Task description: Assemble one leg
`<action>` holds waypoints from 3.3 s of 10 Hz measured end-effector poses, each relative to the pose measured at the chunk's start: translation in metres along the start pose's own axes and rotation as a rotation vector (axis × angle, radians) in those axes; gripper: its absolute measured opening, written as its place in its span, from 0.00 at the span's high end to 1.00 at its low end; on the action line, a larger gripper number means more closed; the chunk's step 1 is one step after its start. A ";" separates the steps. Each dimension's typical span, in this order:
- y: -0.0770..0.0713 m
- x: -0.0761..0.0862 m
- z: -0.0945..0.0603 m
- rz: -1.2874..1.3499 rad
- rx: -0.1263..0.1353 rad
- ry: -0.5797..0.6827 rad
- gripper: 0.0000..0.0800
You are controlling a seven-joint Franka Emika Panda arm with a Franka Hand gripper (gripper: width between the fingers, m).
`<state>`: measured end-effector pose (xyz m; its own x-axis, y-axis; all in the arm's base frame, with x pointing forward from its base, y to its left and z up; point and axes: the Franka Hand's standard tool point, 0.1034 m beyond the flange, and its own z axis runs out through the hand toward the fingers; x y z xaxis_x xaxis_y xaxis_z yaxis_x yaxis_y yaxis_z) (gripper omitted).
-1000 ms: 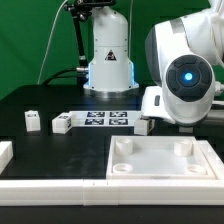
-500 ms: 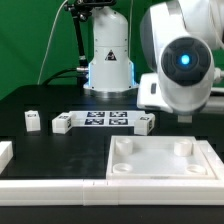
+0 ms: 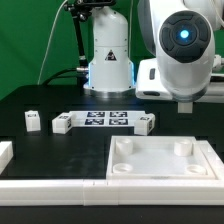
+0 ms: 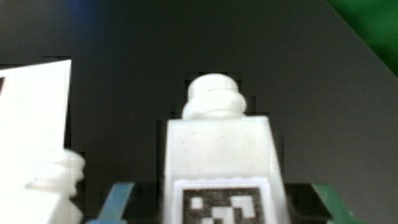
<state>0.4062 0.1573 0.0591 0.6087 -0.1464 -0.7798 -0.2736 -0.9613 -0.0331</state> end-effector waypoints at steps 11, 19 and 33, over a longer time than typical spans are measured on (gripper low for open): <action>-0.009 0.007 -0.065 -0.148 0.032 0.898 0.64; 0.006 0.036 -0.101 -0.319 -0.029 1.024 0.64; 0.002 0.116 -0.196 -0.510 -0.099 1.074 0.64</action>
Offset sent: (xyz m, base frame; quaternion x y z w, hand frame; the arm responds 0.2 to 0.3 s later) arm 0.0084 -0.0228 -0.0086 -0.0319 0.2410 -0.0367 0.9693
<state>0.6220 0.0924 0.0913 0.9552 0.1831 0.2326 0.2111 -0.9721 -0.1019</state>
